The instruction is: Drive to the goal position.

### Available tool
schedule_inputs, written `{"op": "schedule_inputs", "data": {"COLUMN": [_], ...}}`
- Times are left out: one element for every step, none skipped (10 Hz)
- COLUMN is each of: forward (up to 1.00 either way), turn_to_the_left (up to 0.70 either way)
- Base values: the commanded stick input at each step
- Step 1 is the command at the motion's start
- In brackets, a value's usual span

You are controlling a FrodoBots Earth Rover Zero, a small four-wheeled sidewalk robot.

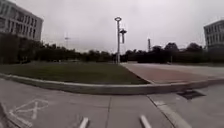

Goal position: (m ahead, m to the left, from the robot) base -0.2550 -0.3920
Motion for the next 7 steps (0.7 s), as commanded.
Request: {"op": "schedule_inputs", "data": {"forward": [0.0,0.0,0.0,0.0,0.0,0.0,0.0], "turn_to_the_left": [-1.0,-1.0,-1.0,-1.0,-1.0,-1.0,-1.0]}}
